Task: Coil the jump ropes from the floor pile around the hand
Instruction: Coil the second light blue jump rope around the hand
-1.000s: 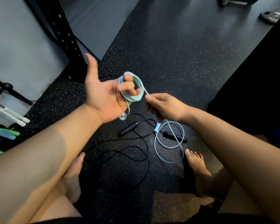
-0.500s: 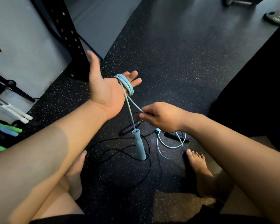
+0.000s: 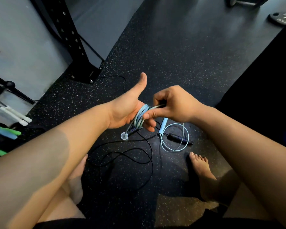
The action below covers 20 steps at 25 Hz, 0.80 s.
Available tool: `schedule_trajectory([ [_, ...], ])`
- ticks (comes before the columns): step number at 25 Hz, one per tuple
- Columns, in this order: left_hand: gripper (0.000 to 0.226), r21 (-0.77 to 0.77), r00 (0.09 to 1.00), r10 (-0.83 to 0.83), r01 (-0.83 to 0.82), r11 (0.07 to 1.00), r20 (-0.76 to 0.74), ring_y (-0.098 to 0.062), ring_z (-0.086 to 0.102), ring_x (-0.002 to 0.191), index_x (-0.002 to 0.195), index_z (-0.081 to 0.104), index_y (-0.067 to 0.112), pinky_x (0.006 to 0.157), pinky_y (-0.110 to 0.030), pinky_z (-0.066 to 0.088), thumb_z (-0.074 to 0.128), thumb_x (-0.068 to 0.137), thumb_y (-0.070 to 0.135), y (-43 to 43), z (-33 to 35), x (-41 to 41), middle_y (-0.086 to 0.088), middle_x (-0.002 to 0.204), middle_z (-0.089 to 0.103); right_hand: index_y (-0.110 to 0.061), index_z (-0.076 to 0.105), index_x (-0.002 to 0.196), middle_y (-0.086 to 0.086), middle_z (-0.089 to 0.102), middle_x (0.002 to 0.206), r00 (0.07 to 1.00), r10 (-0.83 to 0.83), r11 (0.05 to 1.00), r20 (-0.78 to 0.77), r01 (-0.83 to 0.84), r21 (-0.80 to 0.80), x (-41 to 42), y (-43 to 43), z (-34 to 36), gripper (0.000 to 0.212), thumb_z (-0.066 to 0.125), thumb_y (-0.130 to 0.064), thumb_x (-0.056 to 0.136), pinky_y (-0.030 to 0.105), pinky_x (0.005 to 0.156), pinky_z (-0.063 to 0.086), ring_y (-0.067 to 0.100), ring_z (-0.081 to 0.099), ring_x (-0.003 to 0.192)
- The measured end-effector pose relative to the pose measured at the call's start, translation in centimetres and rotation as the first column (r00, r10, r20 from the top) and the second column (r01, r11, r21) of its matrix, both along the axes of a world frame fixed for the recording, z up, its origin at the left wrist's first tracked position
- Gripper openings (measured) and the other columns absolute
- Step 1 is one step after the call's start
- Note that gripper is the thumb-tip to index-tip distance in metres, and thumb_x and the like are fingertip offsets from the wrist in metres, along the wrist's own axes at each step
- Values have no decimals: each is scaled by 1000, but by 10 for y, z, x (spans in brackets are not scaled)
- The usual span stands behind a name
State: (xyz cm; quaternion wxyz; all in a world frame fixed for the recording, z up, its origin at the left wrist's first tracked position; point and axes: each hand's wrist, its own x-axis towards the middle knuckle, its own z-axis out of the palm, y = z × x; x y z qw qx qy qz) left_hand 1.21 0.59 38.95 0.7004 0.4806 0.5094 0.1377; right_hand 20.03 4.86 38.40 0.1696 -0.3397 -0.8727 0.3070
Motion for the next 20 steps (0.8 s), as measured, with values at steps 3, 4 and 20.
schedule_trajectory([
  [3, 107, 1, 1000, -4, 4, 1000, -24, -34, 69, 71, 68, 60, 7, 78, -32, 53, -2, 77, 93, -4, 3, 1, -10, 60, 59, -10, 56, 62, -4, 42, 52, 999, 16, 995, -32, -19, -99, 2, -2, -4, 51, 73, -54, 81, 27, 48, 28, 7, 33, 49],
  [4, 105, -8, 1000, -6, 6, 1000, -18, -34, 67, 67, 69, 60, 8, 80, -34, 55, -1, 77, 93, -5, 3, 1, -7, 56, 56, -10, 55, 63, -6, 41, 52, 999, 11, 992, -45, -16, -125, 3, -2, -6, 50, 71, -52, 84, 26, 48, 28, 6, 33, 49],
  [20, 107, -309, 384, 586, -578, 755, 714, -21, 64, 82, 102, 61, -1, 84, -36, 58, 32, 74, 98, 1, 13, -19, -5, 88, 61, -10, 63, 99, -2, 62, 61, 979, -78, 926, 186, 141, -351, 3, 10, -41, 25, 46, -28, 105, 48, 70, 56, 19, 60, 60],
])
